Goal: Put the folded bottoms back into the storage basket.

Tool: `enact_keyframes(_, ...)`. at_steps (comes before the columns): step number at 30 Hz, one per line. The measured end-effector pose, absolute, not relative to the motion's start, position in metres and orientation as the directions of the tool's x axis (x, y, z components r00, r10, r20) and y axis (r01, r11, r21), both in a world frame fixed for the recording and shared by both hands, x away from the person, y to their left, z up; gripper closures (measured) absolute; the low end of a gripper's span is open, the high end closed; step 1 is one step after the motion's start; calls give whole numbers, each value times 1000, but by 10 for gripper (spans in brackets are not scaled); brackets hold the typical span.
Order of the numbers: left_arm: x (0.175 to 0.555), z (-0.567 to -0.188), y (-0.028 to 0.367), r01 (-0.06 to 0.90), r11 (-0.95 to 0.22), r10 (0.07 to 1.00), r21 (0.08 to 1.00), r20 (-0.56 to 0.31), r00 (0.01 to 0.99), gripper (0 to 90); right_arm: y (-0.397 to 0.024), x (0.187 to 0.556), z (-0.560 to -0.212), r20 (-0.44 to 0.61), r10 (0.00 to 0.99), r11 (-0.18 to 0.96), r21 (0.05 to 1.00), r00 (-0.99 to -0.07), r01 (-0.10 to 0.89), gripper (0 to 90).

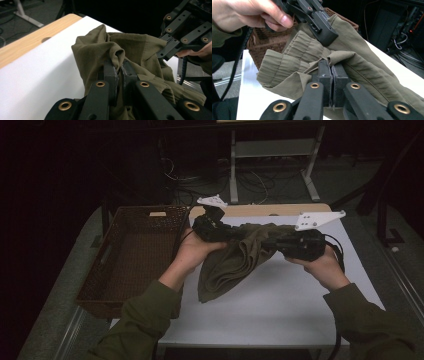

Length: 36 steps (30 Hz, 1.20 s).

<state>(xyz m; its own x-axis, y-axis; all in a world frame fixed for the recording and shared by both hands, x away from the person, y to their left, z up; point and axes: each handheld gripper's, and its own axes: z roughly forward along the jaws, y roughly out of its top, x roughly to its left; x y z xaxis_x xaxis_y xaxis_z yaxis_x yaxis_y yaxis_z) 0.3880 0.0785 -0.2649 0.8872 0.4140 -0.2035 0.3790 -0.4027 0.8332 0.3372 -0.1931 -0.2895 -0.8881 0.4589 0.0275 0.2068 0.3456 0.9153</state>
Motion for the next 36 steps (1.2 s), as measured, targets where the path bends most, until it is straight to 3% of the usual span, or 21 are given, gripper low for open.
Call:
enact_keyframes(18, 403, -223, 139, 390, -364, 497, 845, -178, 849, 852, -141, 369, -251, 16, 407, 345, 923, -913, 170, 877)
enact_keyframes(36, 404, -202, 228, 411, -290, 613, 864, -162, 773, 852, -77, 390, -232, 15, 343, 370, 917, -939, 150, 877)
